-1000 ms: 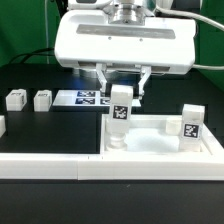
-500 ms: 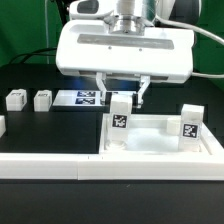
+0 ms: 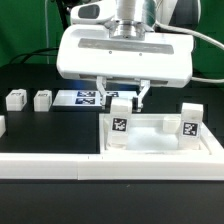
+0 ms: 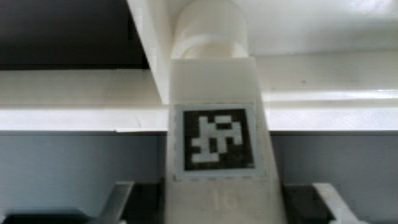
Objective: Assemble square table
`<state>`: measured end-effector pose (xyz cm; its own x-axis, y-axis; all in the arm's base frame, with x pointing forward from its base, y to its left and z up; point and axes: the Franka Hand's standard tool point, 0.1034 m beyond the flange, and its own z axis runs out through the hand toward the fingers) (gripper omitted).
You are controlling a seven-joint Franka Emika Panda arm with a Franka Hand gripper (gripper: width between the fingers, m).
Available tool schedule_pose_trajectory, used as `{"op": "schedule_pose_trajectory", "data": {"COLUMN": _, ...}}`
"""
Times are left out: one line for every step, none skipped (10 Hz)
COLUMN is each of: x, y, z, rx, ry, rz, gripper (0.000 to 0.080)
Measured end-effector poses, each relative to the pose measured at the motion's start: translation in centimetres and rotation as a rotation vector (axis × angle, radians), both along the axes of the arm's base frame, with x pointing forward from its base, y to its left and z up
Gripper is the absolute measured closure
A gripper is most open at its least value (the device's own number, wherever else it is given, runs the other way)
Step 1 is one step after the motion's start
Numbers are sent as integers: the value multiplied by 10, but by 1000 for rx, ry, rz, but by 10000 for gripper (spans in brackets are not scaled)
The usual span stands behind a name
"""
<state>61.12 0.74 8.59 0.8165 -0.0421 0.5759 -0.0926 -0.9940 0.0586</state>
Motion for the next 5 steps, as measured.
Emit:
{"op": "schedule_pose_trajectory", "data": {"x": -1, "y": 0, "z": -2, "rx": 2, "ry": 12, "rz": 0, "gripper": 433}}
{"op": "schedule_pose_trajectory", "data": {"x": -2, "y": 0, "z": -3, "rx": 2, "ry": 16, "rz": 1, "gripper": 433}}
{"op": "schedule_pose_trajectory", "data": {"x": -2, "y": 0, "z": -3, "rx": 1, "ry": 17, "rz": 2, "gripper": 296}}
{"op": "schedule_pose_trajectory", "data": {"x": -2, "y": 0, "z": -4, "rx": 0, "ry": 18, "rz": 4, "gripper": 177}}
{"op": "schedule_pose_trajectory", "data": {"x": -2, "y": 0, "z": -4, "rx": -1, "ry": 18, "rz": 5, "gripper": 158}}
